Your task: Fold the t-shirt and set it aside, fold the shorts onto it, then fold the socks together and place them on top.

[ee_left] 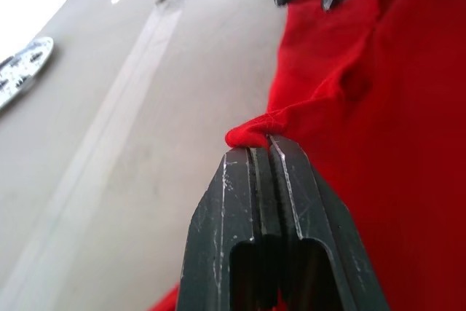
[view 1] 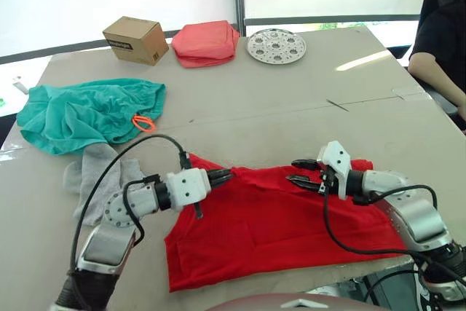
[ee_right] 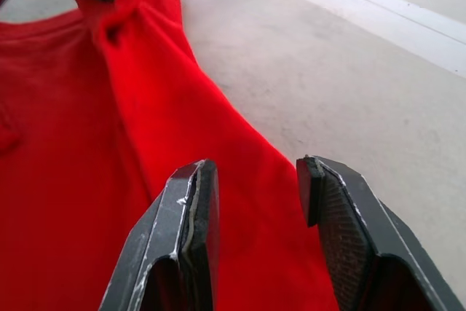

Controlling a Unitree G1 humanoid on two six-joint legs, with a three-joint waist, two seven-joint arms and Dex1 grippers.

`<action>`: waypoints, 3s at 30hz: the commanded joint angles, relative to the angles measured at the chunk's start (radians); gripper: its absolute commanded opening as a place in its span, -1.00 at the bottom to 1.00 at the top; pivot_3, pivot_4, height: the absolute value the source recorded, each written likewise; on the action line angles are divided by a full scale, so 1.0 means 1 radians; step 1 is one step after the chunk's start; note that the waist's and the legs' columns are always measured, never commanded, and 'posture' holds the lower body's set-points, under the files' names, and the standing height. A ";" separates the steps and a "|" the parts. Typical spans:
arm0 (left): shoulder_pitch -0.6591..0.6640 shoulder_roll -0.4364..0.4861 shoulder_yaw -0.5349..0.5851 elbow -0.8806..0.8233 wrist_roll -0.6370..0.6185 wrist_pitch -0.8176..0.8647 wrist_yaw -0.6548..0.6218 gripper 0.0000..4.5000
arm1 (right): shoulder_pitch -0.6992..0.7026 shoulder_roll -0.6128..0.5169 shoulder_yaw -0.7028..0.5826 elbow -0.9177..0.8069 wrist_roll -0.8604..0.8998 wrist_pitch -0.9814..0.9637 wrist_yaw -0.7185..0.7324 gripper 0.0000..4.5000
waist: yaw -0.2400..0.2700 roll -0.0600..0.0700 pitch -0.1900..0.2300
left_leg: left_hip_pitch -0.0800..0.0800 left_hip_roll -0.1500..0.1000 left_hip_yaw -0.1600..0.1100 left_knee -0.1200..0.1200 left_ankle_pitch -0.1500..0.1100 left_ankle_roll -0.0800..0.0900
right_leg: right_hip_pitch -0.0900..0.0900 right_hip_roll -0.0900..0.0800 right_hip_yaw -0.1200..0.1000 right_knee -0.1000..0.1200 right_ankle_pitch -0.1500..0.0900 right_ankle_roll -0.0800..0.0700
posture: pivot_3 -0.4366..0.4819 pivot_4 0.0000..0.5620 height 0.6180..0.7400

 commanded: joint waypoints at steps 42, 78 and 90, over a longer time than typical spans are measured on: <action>0.098 0.084 0.004 0.022 -0.202 -0.085 -0.222 -0.96 | -0.187 0.161 0.163 0.322 -0.187 -0.078 -0.005 -0.17 | -0.023 0.001 -0.002 | 0.003 0.000 0.000 -0.001 0.001 -0.001 | 0.000 0.001 0.001 0.003 0.002 -0.004 | -0.05 -0.47 1.00; -0.278 0.298 -0.003 0.123 -0.381 0.631 -0.274 0.39 | -0.120 -0.492 -0.087 -0.017 -0.004 0.397 0.185 0.99 | -0.019 0.000 0.005 | -0.002 0.000 -0.001 -0.002 0.000 -0.001 | -0.001 -0.001 -0.001 -0.003 -0.003 -0.004 | -0.05 -0.47 1.00; -0.447 0.279 -0.202 0.315 -0.149 0.512 -0.410 0.95 | -0.297 -0.471 0.086 0.314 -0.133 0.315 0.303 1.00 | -0.025 0.000 0.005 | -0.002 0.000 -0.001 -0.002 0.000 0.000 | 0.000 -0.001 -0.001 -0.004 0.001 -0.005 | -0.05 -0.47 1.00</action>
